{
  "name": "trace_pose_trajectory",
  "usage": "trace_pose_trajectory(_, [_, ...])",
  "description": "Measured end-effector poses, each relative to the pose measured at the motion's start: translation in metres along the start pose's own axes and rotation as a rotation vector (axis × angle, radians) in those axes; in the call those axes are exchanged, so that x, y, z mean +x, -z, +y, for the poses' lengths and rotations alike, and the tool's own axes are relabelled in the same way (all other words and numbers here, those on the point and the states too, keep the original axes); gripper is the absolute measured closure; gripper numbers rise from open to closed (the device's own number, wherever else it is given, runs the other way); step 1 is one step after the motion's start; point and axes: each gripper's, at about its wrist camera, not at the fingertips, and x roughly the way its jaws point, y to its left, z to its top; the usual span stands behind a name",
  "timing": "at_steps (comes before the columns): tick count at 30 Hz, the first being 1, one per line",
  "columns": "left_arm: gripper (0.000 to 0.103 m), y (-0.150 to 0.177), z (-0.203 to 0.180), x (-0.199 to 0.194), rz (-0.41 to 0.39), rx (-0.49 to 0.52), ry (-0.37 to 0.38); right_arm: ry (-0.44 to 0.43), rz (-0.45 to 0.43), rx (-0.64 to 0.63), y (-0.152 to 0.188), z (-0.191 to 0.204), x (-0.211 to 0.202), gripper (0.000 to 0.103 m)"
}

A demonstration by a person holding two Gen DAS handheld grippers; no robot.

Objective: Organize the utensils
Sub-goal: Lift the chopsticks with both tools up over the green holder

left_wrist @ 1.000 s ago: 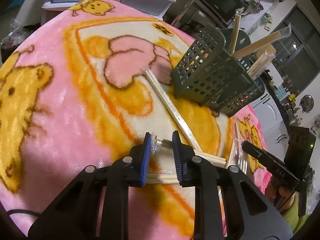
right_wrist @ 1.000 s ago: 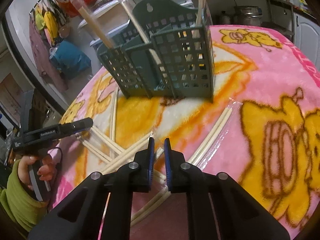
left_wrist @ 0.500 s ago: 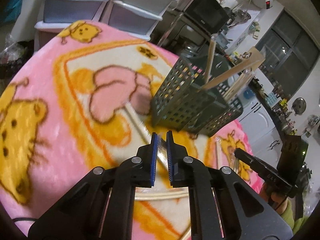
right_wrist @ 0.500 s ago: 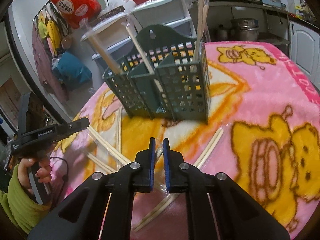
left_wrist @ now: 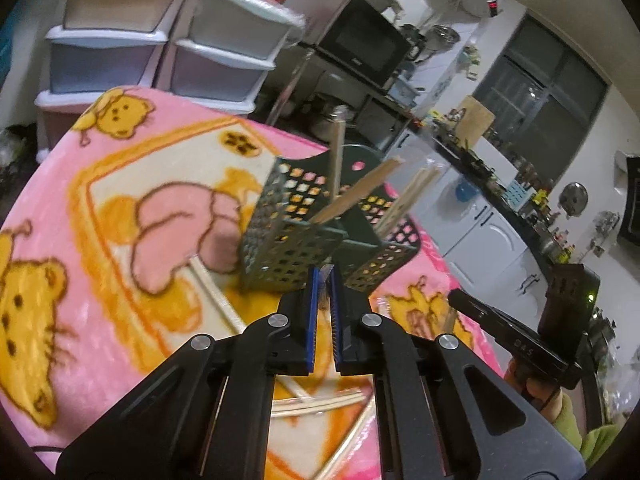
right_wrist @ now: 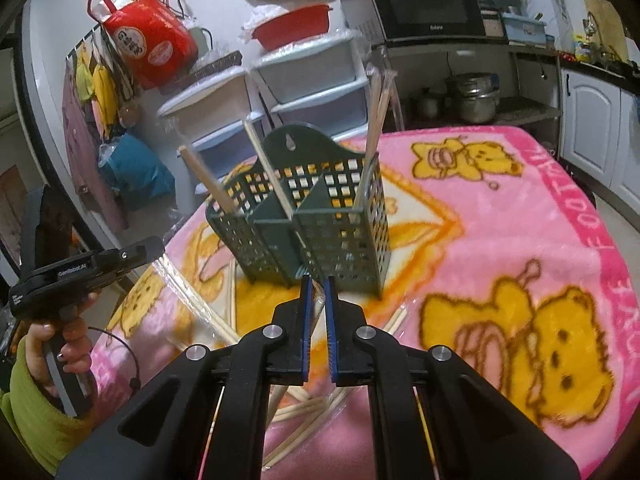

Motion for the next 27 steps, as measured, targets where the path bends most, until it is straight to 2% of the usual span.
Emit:
trace_pose_trajectory(18, [0.101, -0.022, -0.063, -0.013, -0.052, 0.146, 0.11, 0.015, -0.118, -0.05, -0.023, 0.013, -0.034, 0.098])
trace_pose_trajectory(27, [0.101, -0.04, -0.088, -0.021, -0.095, 0.203, 0.14, 0.02, -0.158, -0.067, -0.031, 0.016, -0.045, 0.099])
